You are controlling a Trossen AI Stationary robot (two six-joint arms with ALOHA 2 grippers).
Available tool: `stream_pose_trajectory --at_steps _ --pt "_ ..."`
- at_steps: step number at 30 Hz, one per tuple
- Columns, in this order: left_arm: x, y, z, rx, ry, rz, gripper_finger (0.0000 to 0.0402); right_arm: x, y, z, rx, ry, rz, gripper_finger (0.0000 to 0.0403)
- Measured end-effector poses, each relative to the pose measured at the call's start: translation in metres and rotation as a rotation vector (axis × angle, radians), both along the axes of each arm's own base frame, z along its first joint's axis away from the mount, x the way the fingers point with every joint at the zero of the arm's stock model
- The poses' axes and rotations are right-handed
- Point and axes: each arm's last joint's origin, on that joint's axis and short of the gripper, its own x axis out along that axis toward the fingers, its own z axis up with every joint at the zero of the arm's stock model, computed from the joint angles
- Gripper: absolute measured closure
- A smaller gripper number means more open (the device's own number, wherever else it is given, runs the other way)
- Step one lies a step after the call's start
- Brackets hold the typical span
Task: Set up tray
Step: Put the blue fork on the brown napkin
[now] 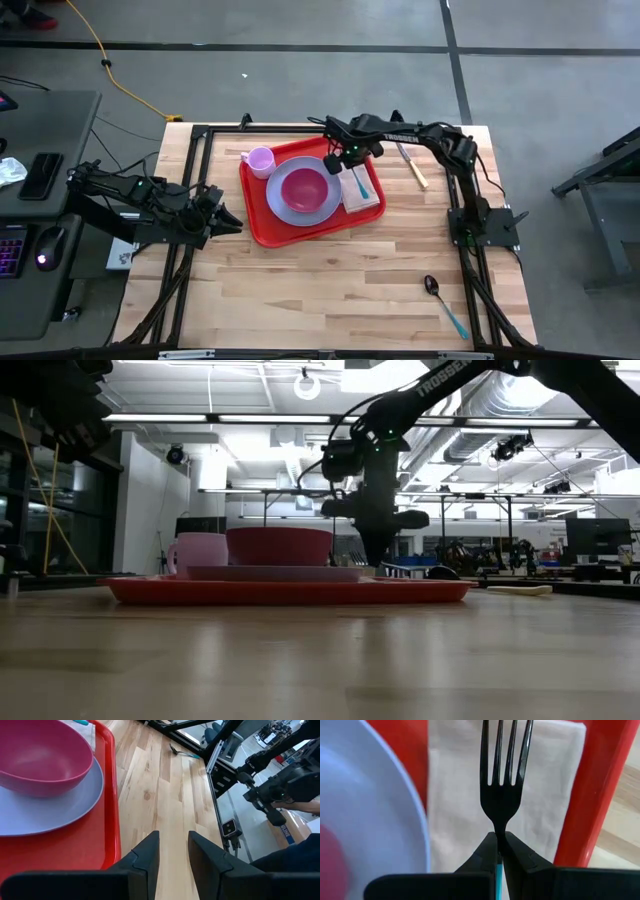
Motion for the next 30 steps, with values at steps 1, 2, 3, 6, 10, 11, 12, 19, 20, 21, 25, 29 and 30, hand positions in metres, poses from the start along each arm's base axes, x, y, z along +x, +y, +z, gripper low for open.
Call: stream_pose_trajectory --at_steps 1,2,3,6,10,11,12,19,20,21,25,29,30 --pt "0.000 0.000 0.000 -0.001 0.000 0.000 0.0268 0.000 0.000 -0.001 0.001 0.008 0.001 0.0403" --pt "0.000 0.000 0.000 -0.003 0.001 0.001 0.0268 0.000 0.000 -0.004 0.000 0.021 0.001 0.0403" --pt "0.000 0.000 0.000 -0.006 0.001 0.002 0.0268 0.000 0.000 -0.005 -0.005 0.032 0.001 0.0403" --pt "0.000 0.000 0.000 -0.020 0.005 0.007 0.0268 0.000 -0.001 -0.007 -0.013 0.037 -0.003 0.0403" --pt "0.000 0.000 0.000 -0.026 0.007 -0.008 0.0268 -0.001 -0.003 -0.006 -0.015 0.028 -0.010 0.0403" --pt "0.000 -0.001 0.000 -0.028 0.008 -0.012 0.0268 -0.001 -0.003 -0.007 -0.016 0.025 -0.011 0.0403" --pt "0.000 -0.001 0.000 -0.029 0.009 -0.015 0.0268 -0.001 -0.003 -0.010 -0.019 0.020 -0.016 0.0403" --pt "0.000 -0.001 0.000 -0.030 0.011 -0.018 0.0268 -0.009 0.000 -0.036 0.075 -0.022 -0.055 0.0403" --pt "0.000 -0.001 0.000 -0.031 0.011 -0.018 0.0268 -0.010 0.001 -0.037 0.075 -0.029 -0.058 0.0403" --pt "0.000 -0.001 0.000 -0.033 0.011 -0.017 0.0268 -0.010 0.001 -0.036 0.073 -0.032 -0.059 0.0403" --pt "0.000 -0.001 0.000 -0.042 0.014 -0.014 0.0268 -0.009 0.000 -0.036 0.054 -0.039 -0.061 0.0403" --pt "0.000 -0.001 0.000 -0.059 0.020 -0.013 0.0268 -0.009 -0.003 -0.035 0.046 -0.053 -0.067 0.0403" --pt "-0.001 -0.001 -0.001 -0.062 0.022 -0.021 0.0268 -0.009 -0.004 -0.035 0.045 -0.055 -0.069 0.0403"
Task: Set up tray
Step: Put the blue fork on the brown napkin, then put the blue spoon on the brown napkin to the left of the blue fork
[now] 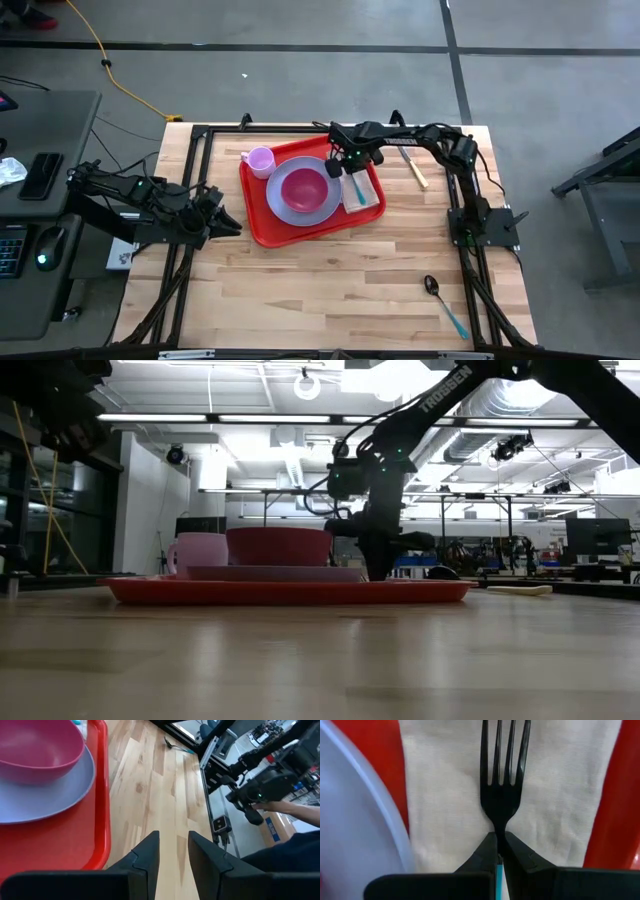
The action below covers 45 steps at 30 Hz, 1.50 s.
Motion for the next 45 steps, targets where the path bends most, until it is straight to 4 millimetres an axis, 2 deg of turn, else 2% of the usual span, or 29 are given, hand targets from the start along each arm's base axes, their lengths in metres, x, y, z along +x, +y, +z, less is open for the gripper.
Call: stream_pose_trajectory --at_steps 21,25,31,36,45 --pt "0.000 0.000 0.000 0.043 -0.010 -0.027 0.0268 -0.004 -0.002 0.000 0.017 0.020 -0.018 0.0401" --pt "0.000 0.001 0.000 0.105 -0.026 -0.024 0.0268 -0.004 -0.002 0.000 0.018 0.021 -0.017 0.0385" --pt "0.001 0.005 0.001 0.221 -0.051 0.081 0.0268 -0.004 -0.002 0.000 0.020 0.019 -0.016 0.0350" --pt "0.000 0.005 0.002 0.262 -0.074 0.080 0.0268 -0.004 -0.002 0.000 0.019 0.018 -0.012 0.0329" --pt "-0.010 0.009 0.009 0.312 -0.176 0.091 0.0268 -0.004 -0.002 0.000 0.016 0.016 -0.008 0.0324"
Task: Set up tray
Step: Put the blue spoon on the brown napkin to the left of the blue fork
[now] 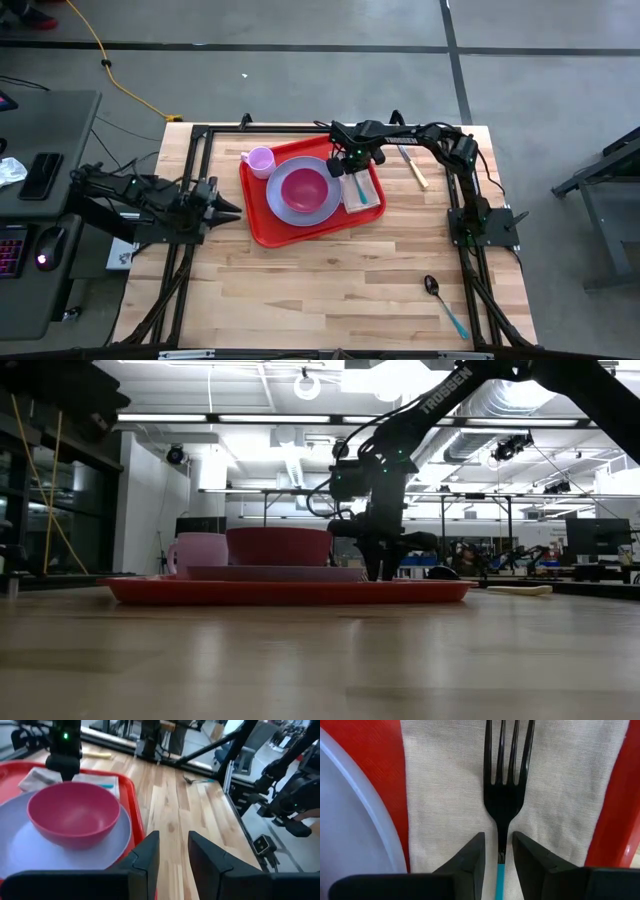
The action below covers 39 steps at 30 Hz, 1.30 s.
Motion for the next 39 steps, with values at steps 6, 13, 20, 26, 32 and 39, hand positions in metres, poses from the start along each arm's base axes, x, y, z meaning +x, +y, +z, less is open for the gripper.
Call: stream_pose_trajectory --at_steps 6,13,20,26,32,39 --pt "0.003 -0.002 -0.026 -0.022 -0.103 -0.030 0.0268 0.000 0.000 0.000 -0.001 0.000 0.000 0.0323" --pt "0.001 -0.003 -0.051 -0.065 -0.198 -0.099 0.0268 0.000 0.000 0.000 0.000 -0.001 -0.001 0.0324" --pt "0.004 -0.004 -0.065 -0.059 -0.170 -0.097 0.0268 0.000 0.001 0.002 0.018 -0.014 -0.006 0.0325" --pt "0.006 -0.005 -0.072 -0.079 -0.174 -0.099 0.0268 -0.004 0.003 0.020 -0.014 -0.034 -0.009 0.0325" --pt "0.009 -0.006 -0.079 -0.086 -0.171 -0.103 0.0268 -0.009 0.009 0.041 -0.039 -0.057 -0.004 0.0325" --pt "0.008 -0.007 -0.079 -0.089 -0.168 -0.124 0.0268 -0.018 0.031 0.070 -0.035 -0.055 0.039 0.0324"
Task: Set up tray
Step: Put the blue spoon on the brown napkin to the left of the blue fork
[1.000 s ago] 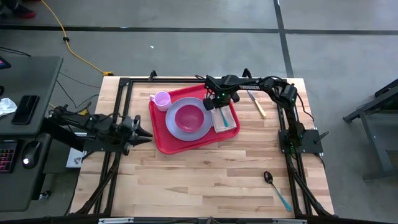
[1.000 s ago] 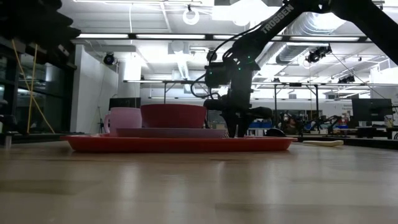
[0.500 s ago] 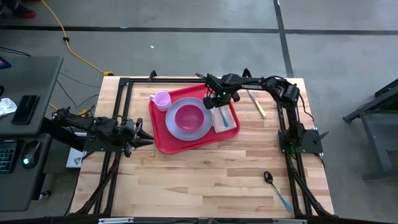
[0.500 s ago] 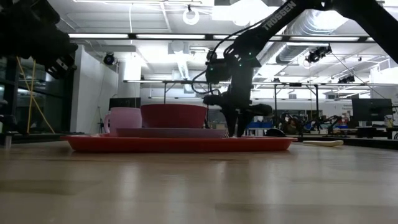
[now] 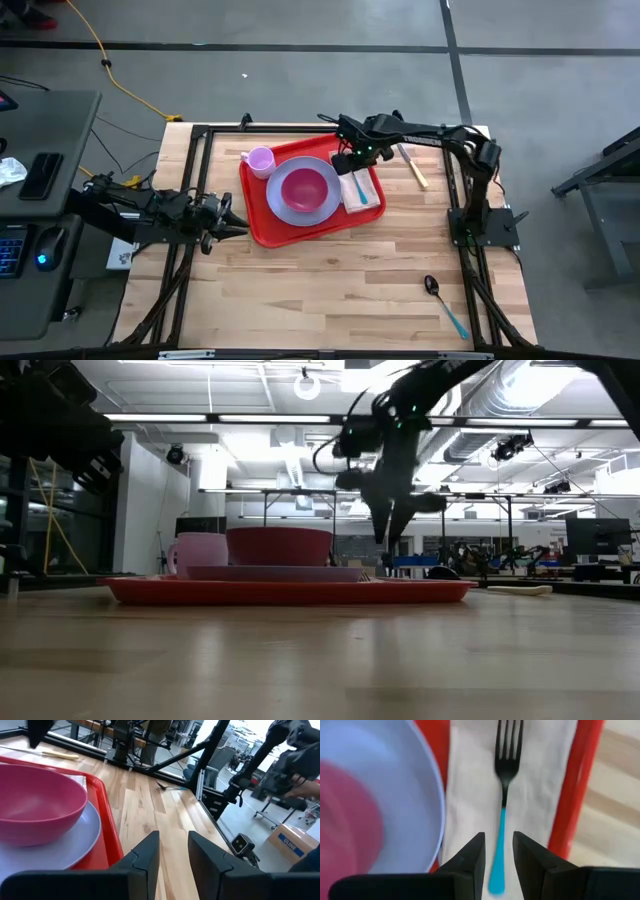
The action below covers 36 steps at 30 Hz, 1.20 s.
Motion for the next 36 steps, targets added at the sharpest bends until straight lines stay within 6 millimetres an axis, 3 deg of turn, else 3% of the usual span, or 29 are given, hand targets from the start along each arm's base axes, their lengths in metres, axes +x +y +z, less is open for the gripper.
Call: stream_pose_trajectory --at_steps 10,18,26,36 --pt "0.000 0.000 0.000 0.003 0.003 -0.001 0.0268 -0.025 0.071 0.051 0.036 0.077 0.139 0.0324" --pt "0.000 0.000 0.000 0.002 0.004 0.000 0.0268 -0.050 0.133 0.085 0.020 0.101 0.135 0.0325" --pt "0.000 0.000 -0.001 0.001 0.006 0.000 0.0268 -0.074 0.189 0.100 0.124 0.137 0.149 0.0324" --pt "0.000 0.000 -0.001 0.001 0.007 0.000 0.0268 -0.096 0.253 0.101 0.260 0.233 0.169 0.0324"
